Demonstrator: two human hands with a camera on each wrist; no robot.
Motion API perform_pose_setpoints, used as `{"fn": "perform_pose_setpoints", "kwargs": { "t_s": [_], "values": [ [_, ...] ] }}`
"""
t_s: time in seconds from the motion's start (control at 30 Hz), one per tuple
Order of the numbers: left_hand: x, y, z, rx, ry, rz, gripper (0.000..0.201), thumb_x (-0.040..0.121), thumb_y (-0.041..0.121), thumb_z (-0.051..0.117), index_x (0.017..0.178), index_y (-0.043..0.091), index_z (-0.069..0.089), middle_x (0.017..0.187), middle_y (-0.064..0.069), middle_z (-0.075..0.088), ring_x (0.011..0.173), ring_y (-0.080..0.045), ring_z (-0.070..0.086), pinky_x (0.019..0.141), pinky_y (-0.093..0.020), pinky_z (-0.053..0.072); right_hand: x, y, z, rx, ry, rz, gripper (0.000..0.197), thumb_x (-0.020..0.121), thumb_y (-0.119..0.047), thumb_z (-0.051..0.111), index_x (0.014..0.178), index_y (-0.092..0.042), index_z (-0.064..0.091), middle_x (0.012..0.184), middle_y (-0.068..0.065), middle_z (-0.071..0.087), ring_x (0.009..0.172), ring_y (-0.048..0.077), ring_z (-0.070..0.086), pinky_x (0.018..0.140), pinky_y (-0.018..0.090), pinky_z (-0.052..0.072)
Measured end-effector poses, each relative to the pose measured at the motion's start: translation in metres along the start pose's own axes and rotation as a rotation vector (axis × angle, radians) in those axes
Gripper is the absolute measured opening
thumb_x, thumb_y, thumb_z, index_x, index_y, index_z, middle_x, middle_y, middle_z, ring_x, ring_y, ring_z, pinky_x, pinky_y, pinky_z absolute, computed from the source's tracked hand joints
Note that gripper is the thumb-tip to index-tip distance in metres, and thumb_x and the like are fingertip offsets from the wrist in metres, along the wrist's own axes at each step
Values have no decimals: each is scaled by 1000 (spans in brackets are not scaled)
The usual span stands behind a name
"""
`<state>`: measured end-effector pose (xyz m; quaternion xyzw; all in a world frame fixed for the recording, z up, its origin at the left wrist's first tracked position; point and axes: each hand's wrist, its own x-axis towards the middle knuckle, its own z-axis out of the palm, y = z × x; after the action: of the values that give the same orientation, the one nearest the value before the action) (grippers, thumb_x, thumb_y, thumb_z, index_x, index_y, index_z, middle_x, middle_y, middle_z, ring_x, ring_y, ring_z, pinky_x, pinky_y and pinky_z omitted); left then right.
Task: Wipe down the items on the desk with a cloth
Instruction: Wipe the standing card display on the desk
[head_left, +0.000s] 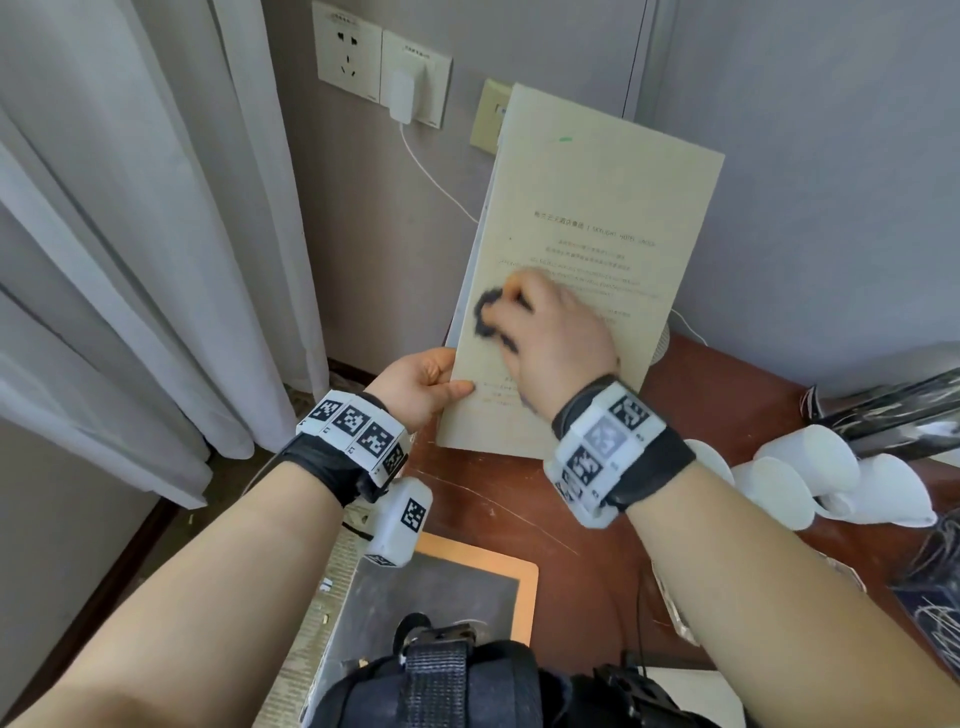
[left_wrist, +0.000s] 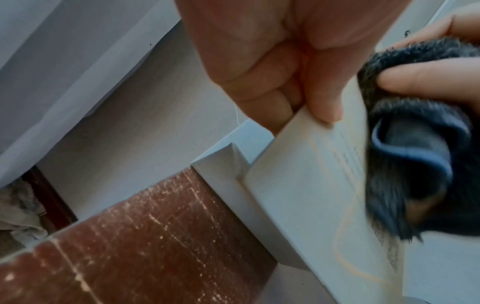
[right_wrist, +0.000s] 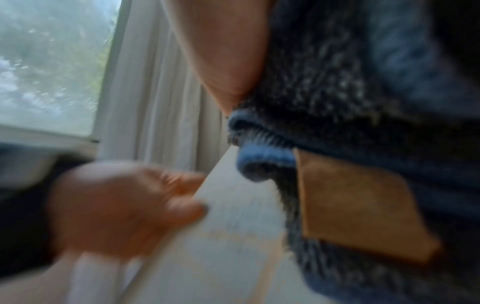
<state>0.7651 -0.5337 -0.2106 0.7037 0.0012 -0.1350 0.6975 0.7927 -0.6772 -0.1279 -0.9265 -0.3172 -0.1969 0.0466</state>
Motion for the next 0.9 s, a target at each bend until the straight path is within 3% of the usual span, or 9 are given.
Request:
{"fn": "perform_pose_setpoints", "kwargs": {
  "t_s": [0.07, 0.17, 0.3, 0.37, 0.5, 0.57, 0.7, 0.8, 0.9],
  "values": [
    [1, -1, 0, 45, 14, 9, 25, 91, 3, 54, 75, 22, 55, 55, 13, 60, 52, 5, 55, 60, -16, 44, -26, -4, 10, 21, -125, -92, 24, 60, -6, 79, 79, -11, 65, 83, 10, 58, 64, 30, 56, 44, 23, 34],
    [0, -4, -1, 8, 11, 0, 24, 91, 2, 54, 84, 24, 60, 66, 17, 67, 63, 5, 62, 66, -14, 50, -40, 7, 6, 70, -222, -26, 24, 63, -4, 77, 82, -13, 65, 87, 10, 58, 67, 31, 57, 46, 27, 40],
    [-1, 0, 0, -28, 5, -15, 22, 92, 1, 52, 89, 22, 61, 71, 16, 69, 67, 4, 65, 63, -11, 50, -26, 37, -15, 36, 1, 321, 19, 77, -8, 69, 95, -12, 67, 105, 11, 57, 84, 32, 57, 58, 26, 34],
    [1, 2, -1, -33, 3, -22, 23, 92, 1, 51, 87, 21, 60, 68, 18, 69, 65, 4, 65, 60, -11, 49, -29, 39, -15, 27, 28, 368, 18, 78, -8, 67, 96, -12, 66, 107, 10, 56, 86, 30, 56, 59, 26, 34],
    [2, -1, -1, -9, 13, -36, 21, 92, 2, 53, 85, 21, 60, 65, 18, 69, 62, 3, 64, 58, -12, 47, -59, 17, 5, 43, -168, 25, 27, 59, -4, 80, 81, -11, 67, 87, 9, 60, 71, 29, 60, 48, 24, 37],
    [1, -2, 1, -5, 20, -37, 22, 91, 2, 53, 84, 21, 61, 65, 18, 69, 61, 3, 64, 58, -13, 48, -66, 16, 6, 36, -234, -27, 30, 55, -5, 82, 80, -13, 67, 86, 8, 61, 70, 28, 60, 45, 24, 40],
    [3, 0, 3, -80, 28, -44, 23, 91, 1, 52, 88, 22, 61, 71, 15, 71, 68, -1, 67, 58, -15, 51, -43, 40, -9, 90, -85, 349, 19, 79, -12, 66, 97, -15, 67, 109, 8, 56, 90, 29, 57, 62, 27, 37],
    [5, 3, 5, -91, 28, -48, 22, 91, 1, 52, 89, 20, 62, 72, 12, 72, 67, -3, 68, 55, -16, 50, -41, 58, -15, 64, 53, 552, 19, 83, -14, 62, 102, -16, 66, 116, 7, 52, 95, 27, 55, 65, 27, 36],
    [7, 1, 6, -104, 37, -52, 22, 91, 1, 52, 91, 21, 61, 71, 13, 72, 67, -3, 68, 55, -16, 50, -57, 36, -4, 77, -104, 290, 22, 72, -5, 70, 91, -15, 67, 101, 8, 57, 83, 30, 57, 55, 28, 40]
  ]
}}
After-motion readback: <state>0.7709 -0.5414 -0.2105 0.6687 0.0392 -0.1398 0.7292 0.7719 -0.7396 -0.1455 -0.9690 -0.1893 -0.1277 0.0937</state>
